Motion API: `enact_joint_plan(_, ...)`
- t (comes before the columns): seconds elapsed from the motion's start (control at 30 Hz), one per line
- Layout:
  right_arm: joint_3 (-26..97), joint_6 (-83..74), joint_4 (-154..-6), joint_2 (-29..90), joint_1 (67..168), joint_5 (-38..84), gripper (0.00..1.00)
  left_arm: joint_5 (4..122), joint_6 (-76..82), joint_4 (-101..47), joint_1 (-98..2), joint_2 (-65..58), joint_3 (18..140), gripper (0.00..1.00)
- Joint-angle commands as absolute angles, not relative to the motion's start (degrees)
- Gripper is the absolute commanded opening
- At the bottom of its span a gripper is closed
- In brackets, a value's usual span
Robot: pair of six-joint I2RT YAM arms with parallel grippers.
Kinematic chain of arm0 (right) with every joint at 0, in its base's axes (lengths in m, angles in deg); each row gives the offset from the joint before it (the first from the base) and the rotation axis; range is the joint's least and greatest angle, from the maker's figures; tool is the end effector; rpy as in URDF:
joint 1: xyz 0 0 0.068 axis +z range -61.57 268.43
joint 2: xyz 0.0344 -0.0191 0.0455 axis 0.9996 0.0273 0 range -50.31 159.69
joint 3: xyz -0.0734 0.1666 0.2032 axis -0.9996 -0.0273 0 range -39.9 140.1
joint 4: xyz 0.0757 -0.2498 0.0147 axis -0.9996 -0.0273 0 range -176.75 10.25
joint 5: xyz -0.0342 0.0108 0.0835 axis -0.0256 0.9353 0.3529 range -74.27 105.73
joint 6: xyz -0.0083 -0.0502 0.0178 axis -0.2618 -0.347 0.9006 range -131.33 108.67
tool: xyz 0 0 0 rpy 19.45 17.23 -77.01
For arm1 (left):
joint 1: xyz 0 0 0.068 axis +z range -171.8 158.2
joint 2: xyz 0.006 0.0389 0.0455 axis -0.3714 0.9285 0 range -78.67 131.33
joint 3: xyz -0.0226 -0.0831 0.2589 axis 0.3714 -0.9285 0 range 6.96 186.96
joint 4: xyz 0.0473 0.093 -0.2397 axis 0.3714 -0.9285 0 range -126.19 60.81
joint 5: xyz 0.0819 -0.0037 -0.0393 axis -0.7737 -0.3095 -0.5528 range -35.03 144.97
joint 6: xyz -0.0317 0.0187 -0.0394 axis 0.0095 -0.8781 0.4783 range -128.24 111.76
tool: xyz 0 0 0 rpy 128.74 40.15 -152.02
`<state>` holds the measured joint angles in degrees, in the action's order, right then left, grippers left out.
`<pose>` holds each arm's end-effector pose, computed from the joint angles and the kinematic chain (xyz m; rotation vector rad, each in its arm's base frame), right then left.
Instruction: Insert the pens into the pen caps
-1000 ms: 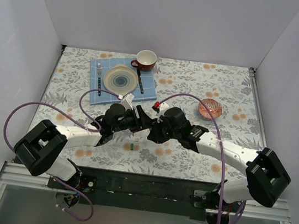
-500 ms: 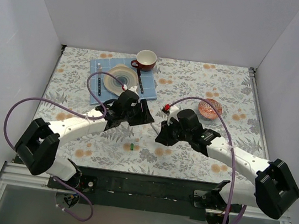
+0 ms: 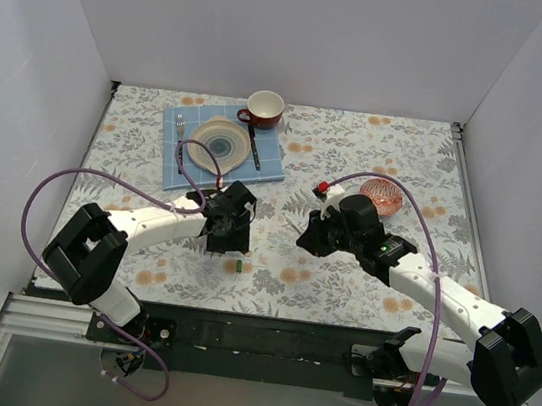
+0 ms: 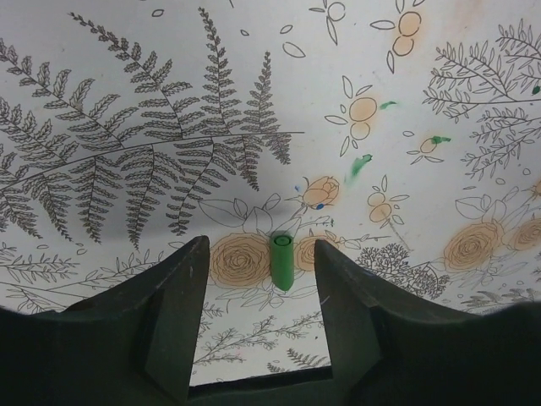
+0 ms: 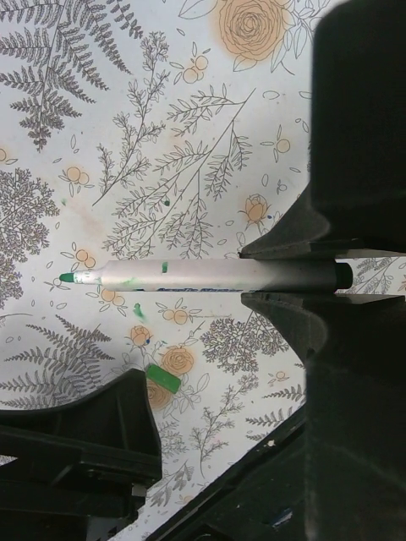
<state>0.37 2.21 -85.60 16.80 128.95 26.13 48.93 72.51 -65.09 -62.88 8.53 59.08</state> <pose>0.1895 0.1704 0.2407 -0.6256 2.1350 0.7319 0.2119 -0.1796 0.1821 -0.9972 2.6901 -0.3463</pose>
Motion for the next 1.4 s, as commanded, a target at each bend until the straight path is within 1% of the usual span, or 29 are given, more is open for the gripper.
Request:
enact_joint_plan(0.0, -0.7, 2.0, -82.5, 16.4, 129.0, 26.1, 0.01, 48.5, 72.6, -65.8, -63.1, 3.3, 58.6, 0.52)
enact_joint_plan(0.1, -1.1, 2.9, -81.7, 16.1, 129.0, 25.9, 0.01, 52.4, 73.6, -64.0, -63.1, 3.1, 57.2, 0.52)
enact_joint_plan(0.27, -2.3, 4.0, -80.3, 15.7, 129.0, 25.8, 0.01, 54.6, 74.7, -62.7, -63.2, 4.2, 55.0, 0.51)
enact_joint_plan(0.37, -3.4, 4.7, -78.3, 15.4, 129.0, 26.2, 0.01, 54.8, 75.3, -62.2, -63.4, 4.4, 54.8, 0.49)
enact_joint_plan(0.47, -5.4, 5.3, -75.5, 14.8, 129.1, 28.4, 0.01, 54.7, 76.5, -59.3, -63.5, -0.4, 55.1, 0.48)
enact_joint_plan(0.5, -5.9, 5.5, -74.8, 14.1, 129.0, 29.6, 0.01, 54.9, 76.7, -55.9, -63.5, -2.0, 55.1, 0.48)
enact_joint_plan(0.53, -7.0, 5.8, -74.0, 13.7, 129.0, 29.9, 0.01, 57.1, 77.9, -53.7, -63.4, -3.7, 55.0, 0.51)
enact_joint_plan(0.57, -7.5, 6.3, -72.6, 13.2, 129.0, 30.3, 0.01, 58.4, 78.5, -51.3, -63.5, -7.3, 54.6, 0.52)
enact_joint_plan(0.7, -9.5, 8.4, -69.0, 11.0, 129.0, 32.2, 0.01, 63.8, 84.7, -33.5, -63.4, -13.4, 49.6, 0.55)
enact_joint_plan(0.8, -10.7, 10.8, -65.9, 9.9, 129.1, 33.7, 0.01, 66.1, 87.7, -27.9, -63.3, -12.0, 48.2, 0.56)
enact_joint_plan(0.93, -11.0, 11.9, -64.5, 9.4, 129.2, 33.8, 0.01, 69.2, 88.2, -28.7, -63.4, -6.8, 51.0, 0.57)
enact_joint_plan(1.17, -10.6, 12.5, -63.6, 9.7, 129.9, 34.2, 0.01, 67.0, 88.5, -26.9, -64.2, -3.5, 52.1, 0.58)
enact_joint_plan(1.23, -10.3, 12.5, -63.6, 10.2, 130.2, 34.3, 0.01, 66.7, 89.0, -26.9, -64.2, -2.3, 52.6, 0.54)
enact_joint_plan(1.27, -10.3, 12.5, -63.6, 10.7, 130.3, 34.4, 0.01, 66.7, 89.0, -26.7, -64.2, -1.9, 52.8, 0.5)
enact_joint_plan(1.3, -10.2, 12.5, -63.4, 10.9, 130.5, 34.6, 0.01, 66.8, 88.9, -26.6, -64.3, -1.7, 53.0, 0.44)
enact_joint_plan(1.33, -10.3, 12.4, -63.2, 11.1, 130.7, 34.9, 0.01, 66.9, 88.8, -26.4, -64.3, -1.0, 53.2, 0.34)
enact_joint_plan(1.37, -10.3, 12.2, -63.2, 11.7, 130.7, 35.9, 0.01, 67.1, 88.5, -26.3, -64.3, -0.8, 53.2, 0.27)
